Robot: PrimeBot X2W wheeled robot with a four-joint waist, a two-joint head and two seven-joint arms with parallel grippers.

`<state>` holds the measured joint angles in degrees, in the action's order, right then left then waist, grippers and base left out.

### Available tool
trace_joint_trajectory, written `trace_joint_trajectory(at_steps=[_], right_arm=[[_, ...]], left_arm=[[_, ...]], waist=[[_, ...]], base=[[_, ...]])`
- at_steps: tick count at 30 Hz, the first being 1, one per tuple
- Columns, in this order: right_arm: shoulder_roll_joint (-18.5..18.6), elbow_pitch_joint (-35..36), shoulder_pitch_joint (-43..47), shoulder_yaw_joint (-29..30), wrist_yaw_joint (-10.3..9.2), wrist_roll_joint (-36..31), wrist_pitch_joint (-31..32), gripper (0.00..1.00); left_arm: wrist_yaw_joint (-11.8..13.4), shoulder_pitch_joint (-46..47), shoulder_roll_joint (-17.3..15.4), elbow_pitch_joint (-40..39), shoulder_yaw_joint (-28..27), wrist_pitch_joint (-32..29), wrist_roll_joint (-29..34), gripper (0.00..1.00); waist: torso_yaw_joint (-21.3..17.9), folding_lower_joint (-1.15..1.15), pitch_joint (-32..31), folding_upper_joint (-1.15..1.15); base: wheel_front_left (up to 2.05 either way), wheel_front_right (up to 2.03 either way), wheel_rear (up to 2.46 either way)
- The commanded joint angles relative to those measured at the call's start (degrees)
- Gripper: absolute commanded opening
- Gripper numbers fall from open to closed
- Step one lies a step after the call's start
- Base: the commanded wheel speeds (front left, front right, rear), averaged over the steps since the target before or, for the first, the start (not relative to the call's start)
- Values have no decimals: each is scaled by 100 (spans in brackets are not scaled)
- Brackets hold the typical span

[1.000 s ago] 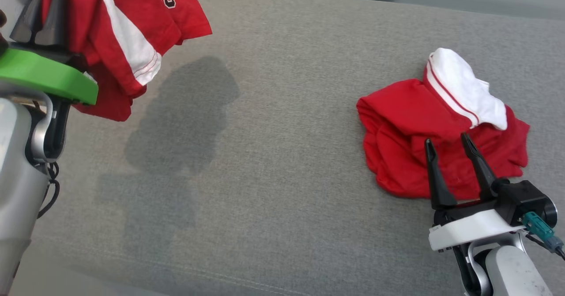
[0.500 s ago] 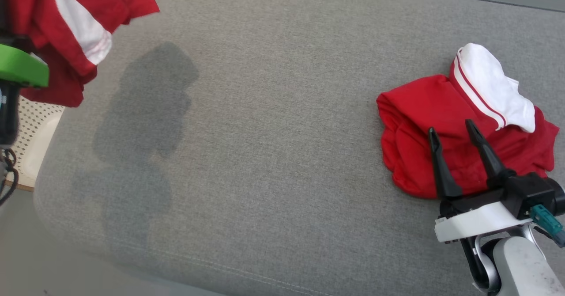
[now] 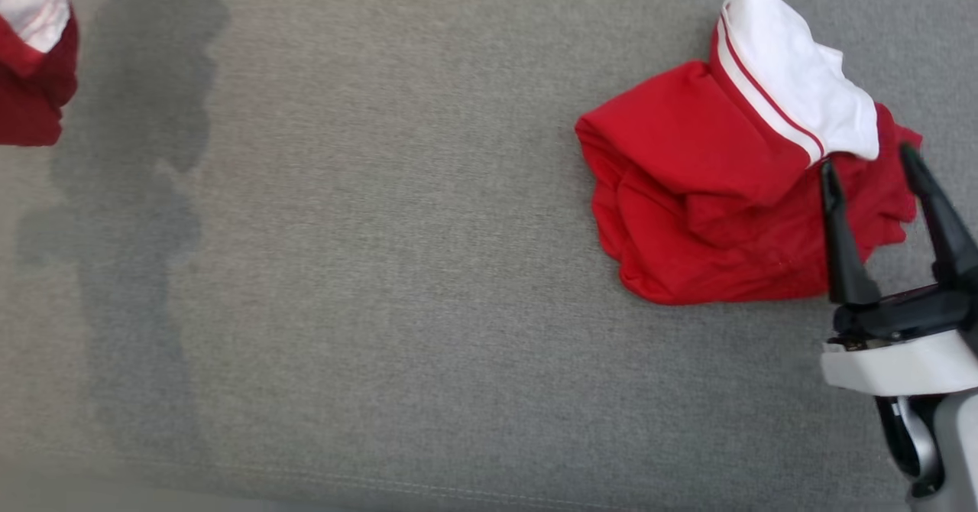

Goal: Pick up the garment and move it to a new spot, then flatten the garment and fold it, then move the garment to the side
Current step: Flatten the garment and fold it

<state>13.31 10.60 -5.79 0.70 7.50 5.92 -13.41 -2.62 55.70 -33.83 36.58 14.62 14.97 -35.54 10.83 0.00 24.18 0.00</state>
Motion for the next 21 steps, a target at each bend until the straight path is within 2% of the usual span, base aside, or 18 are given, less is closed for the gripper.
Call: trace_joint_trajectory(at_steps=[1, 5, 16, 17, 18, 21], right_arm=[[37, 127, 57, 78, -2, -47, 36, 100], [88, 469, 189, 283, -2, -88, 150, 100], [172, 931, 263, 407, -2, -140, 359, 100], [157, 956, 256, 377, -2, -142, 373, 100], [156, 967, 252, 363, -2, -143, 382, 100], [149, 976, 243, 323, -2, -142, 401, 100]], left_arm=[[-51, 109, 39, 84, -100, 31, 69, 0], [-33, -52, 241, 331, -457, 27, 198, 0], [-280, -306, 808, 1566, -1061, 20, 380, 0], [-277, -280, 835, 1676, -1113, 20, 392, 66], [-283, -256, 863, 1763, -1145, 19, 408, 100], [-318, -160, 901, 1874, -1250, 20, 511, 100]], waist=[[-442, 0, 491, 0], [-520, 0, 695, 0], [-498, 0, 887, 0], [-491, 0, 895, 0], [-485, 0, 901, 0], [-461, 0, 904, 0]], base=[[0, 0, 0], [0, 0, 0], [0, 0, 0], [0, 0, 0], [0, 0, 0], [0, 0, 0]])
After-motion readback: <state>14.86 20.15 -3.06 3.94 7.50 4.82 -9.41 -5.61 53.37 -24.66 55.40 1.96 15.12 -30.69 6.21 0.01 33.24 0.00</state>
